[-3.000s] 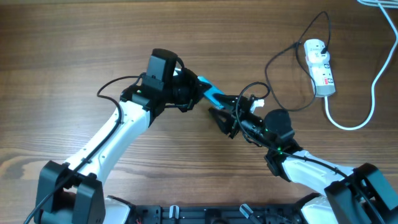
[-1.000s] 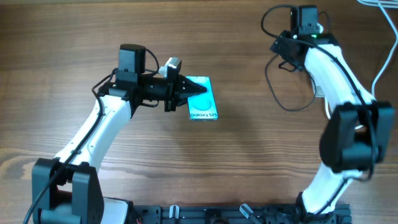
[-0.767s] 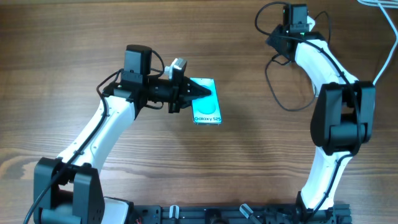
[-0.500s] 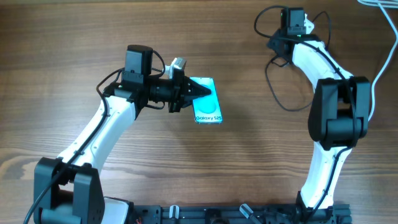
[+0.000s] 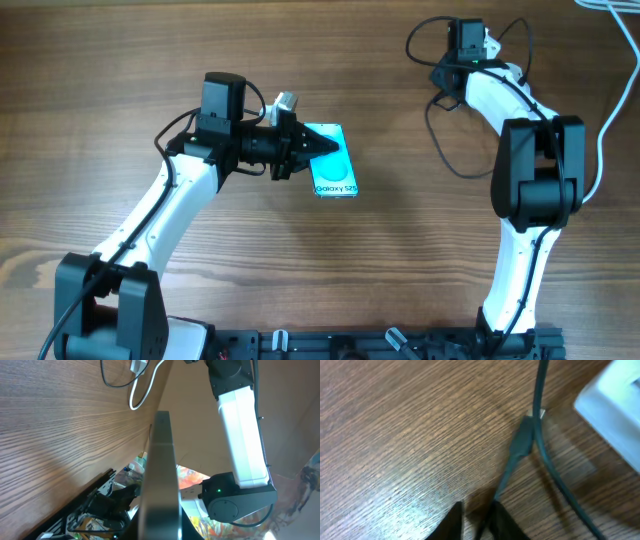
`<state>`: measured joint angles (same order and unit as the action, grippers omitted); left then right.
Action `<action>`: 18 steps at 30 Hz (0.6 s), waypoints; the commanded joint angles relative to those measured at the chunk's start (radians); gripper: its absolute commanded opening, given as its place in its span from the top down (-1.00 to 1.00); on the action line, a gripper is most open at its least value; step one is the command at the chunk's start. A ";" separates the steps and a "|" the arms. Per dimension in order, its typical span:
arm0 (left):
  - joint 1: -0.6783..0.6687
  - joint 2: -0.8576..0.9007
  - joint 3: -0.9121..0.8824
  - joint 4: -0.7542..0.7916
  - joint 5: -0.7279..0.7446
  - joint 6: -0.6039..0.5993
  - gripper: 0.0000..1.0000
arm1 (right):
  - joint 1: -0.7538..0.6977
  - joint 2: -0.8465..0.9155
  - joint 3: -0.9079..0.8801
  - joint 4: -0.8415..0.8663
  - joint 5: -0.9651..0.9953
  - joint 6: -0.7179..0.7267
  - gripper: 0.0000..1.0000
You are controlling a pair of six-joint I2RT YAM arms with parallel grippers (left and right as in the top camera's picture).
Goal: Plug charger to phone and switch on socket
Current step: 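Move the right gripper to the black cable and grasp its plug end, then lift the cable plug with the right gripper toward the phone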
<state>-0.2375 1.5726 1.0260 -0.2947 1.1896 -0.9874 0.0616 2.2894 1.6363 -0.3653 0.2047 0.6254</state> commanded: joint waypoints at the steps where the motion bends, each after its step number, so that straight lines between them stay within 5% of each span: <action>1: -0.003 -0.020 0.016 0.003 0.016 0.019 0.91 | 0.004 0.044 0.012 -0.022 -0.077 -0.094 0.77; 10: -0.003 -0.020 0.016 0.003 0.016 0.019 0.92 | 0.096 0.044 0.012 -0.169 -0.151 -0.305 0.91; 18: -0.003 -0.020 0.016 0.003 0.017 0.019 0.92 | 0.233 0.044 0.011 -0.595 -0.245 -0.290 0.90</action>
<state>-0.2375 1.5726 1.0260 -0.2947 1.1896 -0.9874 0.2337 2.2658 1.7042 -0.8185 0.0727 0.3344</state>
